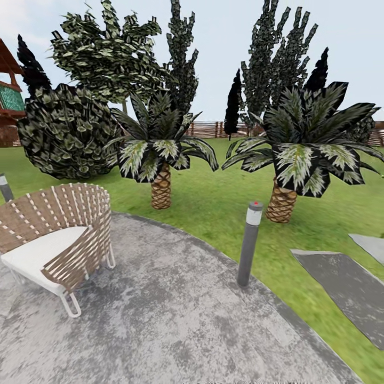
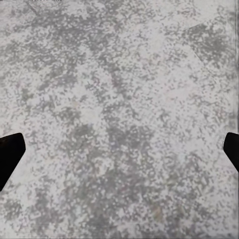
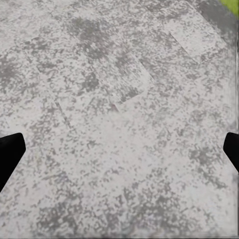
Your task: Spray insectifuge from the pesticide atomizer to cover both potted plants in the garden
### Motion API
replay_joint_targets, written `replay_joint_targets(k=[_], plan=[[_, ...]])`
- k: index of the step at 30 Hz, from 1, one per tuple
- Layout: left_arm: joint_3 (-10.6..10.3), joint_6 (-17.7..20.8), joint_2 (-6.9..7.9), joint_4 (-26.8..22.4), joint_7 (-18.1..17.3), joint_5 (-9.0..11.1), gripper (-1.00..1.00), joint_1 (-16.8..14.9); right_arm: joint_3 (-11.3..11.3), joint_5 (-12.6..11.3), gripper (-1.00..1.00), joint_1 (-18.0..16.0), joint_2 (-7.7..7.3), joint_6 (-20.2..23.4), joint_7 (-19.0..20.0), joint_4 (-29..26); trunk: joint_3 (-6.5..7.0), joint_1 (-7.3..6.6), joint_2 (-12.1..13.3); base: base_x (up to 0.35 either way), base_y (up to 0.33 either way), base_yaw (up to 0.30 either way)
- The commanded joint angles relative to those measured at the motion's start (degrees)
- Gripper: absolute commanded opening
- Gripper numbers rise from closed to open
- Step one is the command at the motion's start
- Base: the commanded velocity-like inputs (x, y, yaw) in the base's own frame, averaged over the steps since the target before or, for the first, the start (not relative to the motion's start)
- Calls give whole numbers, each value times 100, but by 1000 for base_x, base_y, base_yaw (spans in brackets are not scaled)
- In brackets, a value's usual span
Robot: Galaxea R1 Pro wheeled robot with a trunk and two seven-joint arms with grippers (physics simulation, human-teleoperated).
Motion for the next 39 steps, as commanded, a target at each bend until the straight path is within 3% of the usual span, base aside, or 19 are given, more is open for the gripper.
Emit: replay_joint_targets(k=[1, 39], plan=[[19, -18, -1, 2, -6, -3, 100, -3, -5, -1, 100, -4, 1, -19, -2, 6, -29, 22, -44, 0, 0, -269], [11, -19, -1, 2, 1, -14, 100, -2, -11, -6, 100, -4, 1, -15, 15, 6, -961, 857, -1568, 0, 0, -218]])
